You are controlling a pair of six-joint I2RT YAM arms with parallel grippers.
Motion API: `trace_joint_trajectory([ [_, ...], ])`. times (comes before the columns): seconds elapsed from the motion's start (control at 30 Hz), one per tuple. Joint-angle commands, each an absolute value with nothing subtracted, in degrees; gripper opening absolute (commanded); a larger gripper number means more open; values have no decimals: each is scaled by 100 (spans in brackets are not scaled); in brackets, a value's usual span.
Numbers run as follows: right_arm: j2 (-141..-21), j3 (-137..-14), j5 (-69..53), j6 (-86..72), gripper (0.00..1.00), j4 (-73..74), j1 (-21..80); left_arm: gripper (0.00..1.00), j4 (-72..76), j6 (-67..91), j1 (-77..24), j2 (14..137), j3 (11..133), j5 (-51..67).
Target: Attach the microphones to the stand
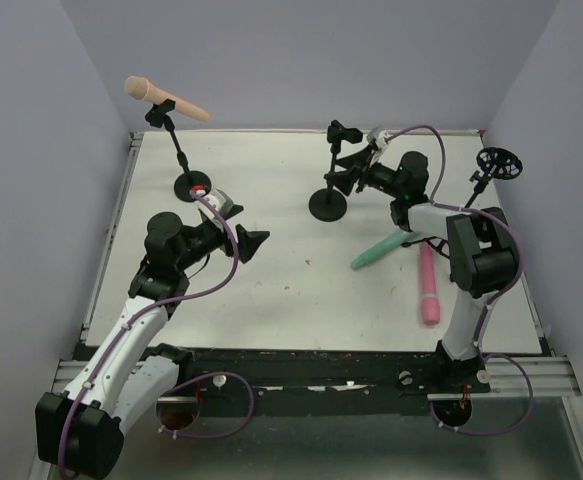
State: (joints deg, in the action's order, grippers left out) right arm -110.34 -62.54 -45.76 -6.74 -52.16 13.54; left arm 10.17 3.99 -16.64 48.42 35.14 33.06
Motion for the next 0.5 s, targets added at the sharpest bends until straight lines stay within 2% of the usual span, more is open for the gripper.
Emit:
trace_joint_trajectory([
  [0.0,-11171,-6503,-4808,-1133,67,-5836,1380,98,1072,273,-1705,4781,3524,3454],
  [0.1,-11320,-6767,-4816,-1213,67,-5696,1380,98,1072,290,-1714,4799,3524,3480],
  [0.2,-11504,-7004,-4921,-1248,61,-5564,1389,98,1063,273,-1731,4773,3516,3480],
  [0.37,-11461,-6988,-5194,-1187,30,-5537,1397,98,1055,229,-1749,4729,3507,3472],
  [0.47,-11268,-6690,-5632,-1230,17,-5975,1415,98,1055,211,-1749,4720,3516,3498],
])
